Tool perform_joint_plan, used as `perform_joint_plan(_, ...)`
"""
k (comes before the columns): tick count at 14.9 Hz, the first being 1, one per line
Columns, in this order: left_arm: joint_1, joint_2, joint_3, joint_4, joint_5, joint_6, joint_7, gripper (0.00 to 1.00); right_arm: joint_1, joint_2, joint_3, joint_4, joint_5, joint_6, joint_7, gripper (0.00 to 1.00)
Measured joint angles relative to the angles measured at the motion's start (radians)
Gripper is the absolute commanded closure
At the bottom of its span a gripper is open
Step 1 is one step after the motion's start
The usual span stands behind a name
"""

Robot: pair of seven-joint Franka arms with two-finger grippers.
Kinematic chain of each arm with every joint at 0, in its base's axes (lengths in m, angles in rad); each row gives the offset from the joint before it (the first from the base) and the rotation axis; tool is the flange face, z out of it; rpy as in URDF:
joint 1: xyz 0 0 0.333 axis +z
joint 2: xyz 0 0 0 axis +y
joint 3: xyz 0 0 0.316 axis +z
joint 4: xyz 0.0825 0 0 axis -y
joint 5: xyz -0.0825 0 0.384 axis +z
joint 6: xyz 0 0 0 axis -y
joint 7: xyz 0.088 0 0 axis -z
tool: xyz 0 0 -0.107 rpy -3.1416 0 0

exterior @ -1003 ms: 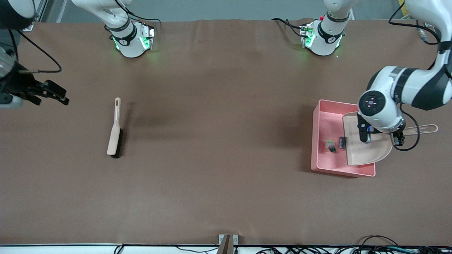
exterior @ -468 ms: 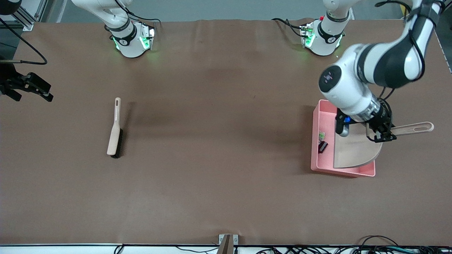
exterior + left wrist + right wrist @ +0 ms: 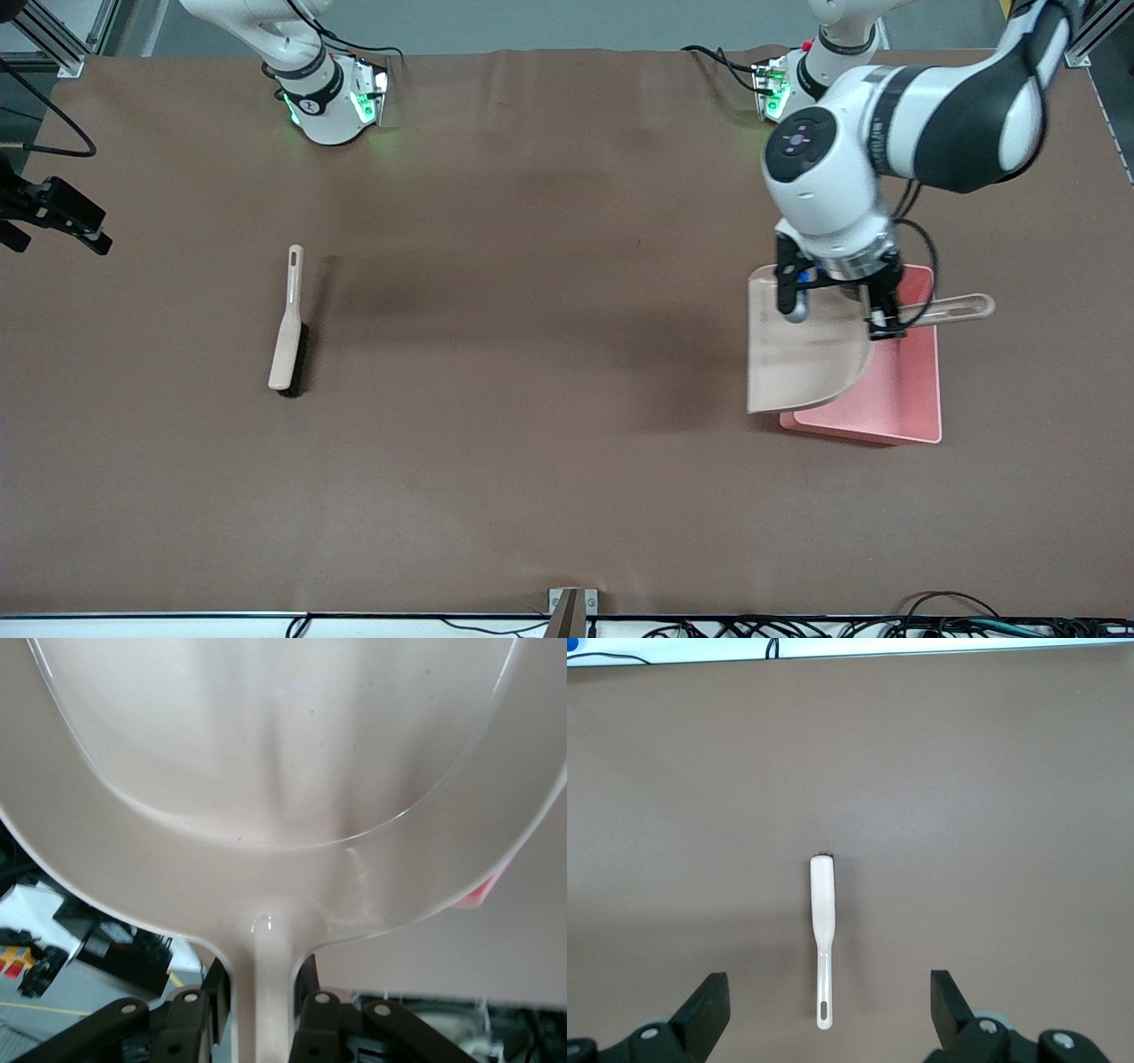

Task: Clean e-waste and dump in bin
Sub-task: 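Lower the dustpan onto the table beside the bin with the left gripper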

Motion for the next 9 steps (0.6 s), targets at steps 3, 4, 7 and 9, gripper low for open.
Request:
perform_joint_plan(3,-0.109,0.123,0.001,0.011,-0.003,0.028,-0.222,0.98,-0.001,0.002,0.0,0.006,0.0,-0.001,0.0,0.0)
perform_joint_plan(4,-0.131,0.17,0.002,0.022,-0.003,0.038,-0.277,0.98,-0.001,0.002,0.0,0.006,0.0,-0.002,0.0,0.0)
perform_joint_plan(7,-0.169,0.302,0.008,0.052,-0.002,0.079,-0.334,0.98,-0.003,0.009,0.0,0.006,0.0,-0.006,0.0,0.0)
perform_joint_plan(9,-0.188,0.381,0.015,0.058,0.019,0.12,-0.342,0.98,-0.003,0.018,0.0,0.007,0.0,-0.006,0.0,0.0)
